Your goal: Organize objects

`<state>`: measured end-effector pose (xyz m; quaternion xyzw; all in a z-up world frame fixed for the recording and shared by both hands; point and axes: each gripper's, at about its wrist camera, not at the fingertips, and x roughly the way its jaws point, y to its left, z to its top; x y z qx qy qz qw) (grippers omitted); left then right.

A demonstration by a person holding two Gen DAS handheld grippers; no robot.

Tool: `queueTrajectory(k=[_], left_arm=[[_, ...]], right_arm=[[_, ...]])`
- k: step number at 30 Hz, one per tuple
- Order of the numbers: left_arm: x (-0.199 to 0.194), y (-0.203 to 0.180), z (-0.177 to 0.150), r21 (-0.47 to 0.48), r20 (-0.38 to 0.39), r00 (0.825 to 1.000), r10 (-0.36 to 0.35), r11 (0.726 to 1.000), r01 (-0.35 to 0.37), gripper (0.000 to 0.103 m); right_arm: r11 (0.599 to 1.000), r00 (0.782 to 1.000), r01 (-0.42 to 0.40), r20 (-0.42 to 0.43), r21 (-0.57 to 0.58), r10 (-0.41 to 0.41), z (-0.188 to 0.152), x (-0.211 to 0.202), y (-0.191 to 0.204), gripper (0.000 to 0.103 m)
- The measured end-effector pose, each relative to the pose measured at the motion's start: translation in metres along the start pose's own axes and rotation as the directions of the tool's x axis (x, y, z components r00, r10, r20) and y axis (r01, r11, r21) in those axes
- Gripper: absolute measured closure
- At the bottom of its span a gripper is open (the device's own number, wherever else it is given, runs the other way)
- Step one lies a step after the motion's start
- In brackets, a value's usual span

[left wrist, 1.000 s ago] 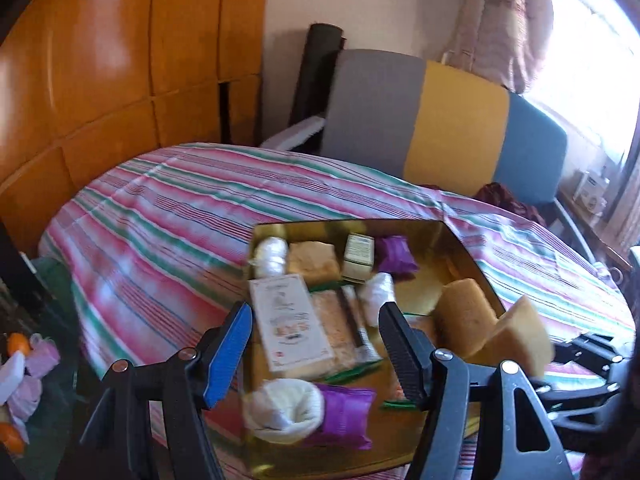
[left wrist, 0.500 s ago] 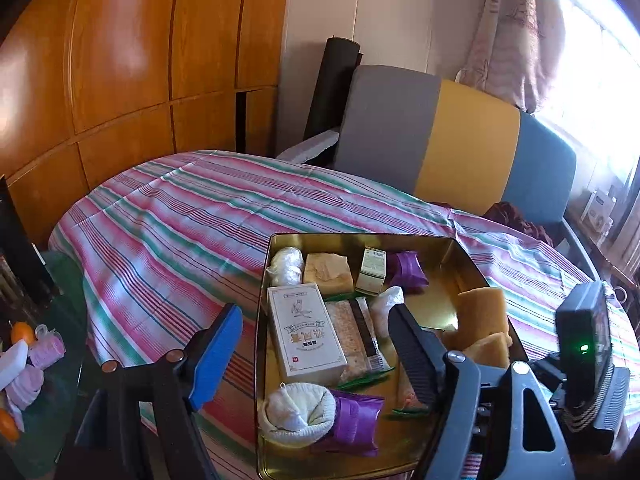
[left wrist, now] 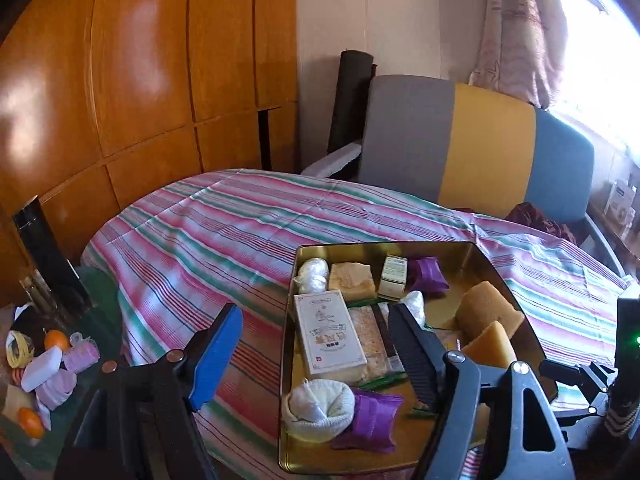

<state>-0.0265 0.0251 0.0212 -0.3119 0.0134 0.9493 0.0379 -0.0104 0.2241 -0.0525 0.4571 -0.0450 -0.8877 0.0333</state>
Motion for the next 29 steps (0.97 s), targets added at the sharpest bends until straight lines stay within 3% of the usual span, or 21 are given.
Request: queueTrajectory(k=[6, 13, 21, 29], left_arm=[[-0.011, -0.005, -0.005, -0.010, -0.002, 0.999, -0.051, 0.999, 0.051, 0.028], [-0.014, -0.015, -0.016, 0.005, -0.039, 0.996, -0.082, 0.997, 0.083, 0.048], [-0.017, -0.017, -0.022, 0.009, -0.045, 0.992, -0.117, 0.993, 0.118, 0.048], [-0.016, -0.010, -0.023, -0.009, -0.026, 0.994, -0.108, 0.994, 0.108, 0.048]], right_arm=[[0.996, 0.992, 0.074, 0.102, 0.048, -0.078, -0.010, -0.025, 0.006, 0.011], [0.992, 0.979, 0.124, 0.157, 0.037, -0.129, -0.014, -0.043, 0.019, 0.010], [0.991, 0.979, 0.126, 0.158, 0.034, -0.130, -0.016, -0.043, 0.025, 0.010], [0.991, 0.979, 0.134, 0.151, 0.025, -0.137, -0.015, -0.042, 0.031, 0.010]])
